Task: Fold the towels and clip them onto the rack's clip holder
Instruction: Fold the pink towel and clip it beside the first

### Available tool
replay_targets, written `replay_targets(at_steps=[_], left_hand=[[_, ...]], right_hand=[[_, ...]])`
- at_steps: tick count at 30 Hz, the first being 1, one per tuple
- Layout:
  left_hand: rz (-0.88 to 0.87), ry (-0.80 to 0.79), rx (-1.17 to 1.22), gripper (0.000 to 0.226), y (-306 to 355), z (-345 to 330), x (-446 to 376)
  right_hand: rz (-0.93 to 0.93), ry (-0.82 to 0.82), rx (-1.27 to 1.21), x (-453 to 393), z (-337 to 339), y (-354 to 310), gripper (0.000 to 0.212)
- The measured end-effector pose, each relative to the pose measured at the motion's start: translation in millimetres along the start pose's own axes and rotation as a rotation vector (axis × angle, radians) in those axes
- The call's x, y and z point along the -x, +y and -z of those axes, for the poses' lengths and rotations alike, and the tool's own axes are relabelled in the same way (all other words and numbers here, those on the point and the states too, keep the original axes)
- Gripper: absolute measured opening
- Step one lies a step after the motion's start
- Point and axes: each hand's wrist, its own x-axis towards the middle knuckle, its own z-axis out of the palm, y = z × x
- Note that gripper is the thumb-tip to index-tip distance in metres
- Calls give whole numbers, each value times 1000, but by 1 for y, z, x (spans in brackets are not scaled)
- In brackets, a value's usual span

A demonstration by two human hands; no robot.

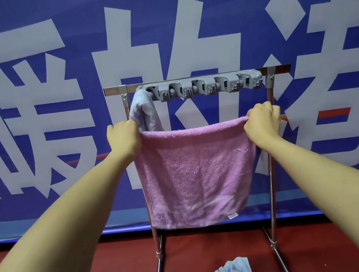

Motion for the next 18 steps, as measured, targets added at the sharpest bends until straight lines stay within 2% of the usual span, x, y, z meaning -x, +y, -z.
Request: replay_targets(at_steps=[4,8,12,15,18], left_hand=[[-5,-4,-10,21,0,1,2],[26,-6,-14,34,-5,-2,3],[76,-22,-4,17,-6,-3,7],[170,-9,146,20,-8,-10,7],[282,7,487,35,-9,-12,4]], right_hand=[[-3,46,58,1,-2,0,19],[-43,29,-38,3,-3,-2,20],[-159,9,-224,7,-4,-2,29],[-237,14,-411,9,-8,1,34],[-301,20,-638,10,-14,7,35]])
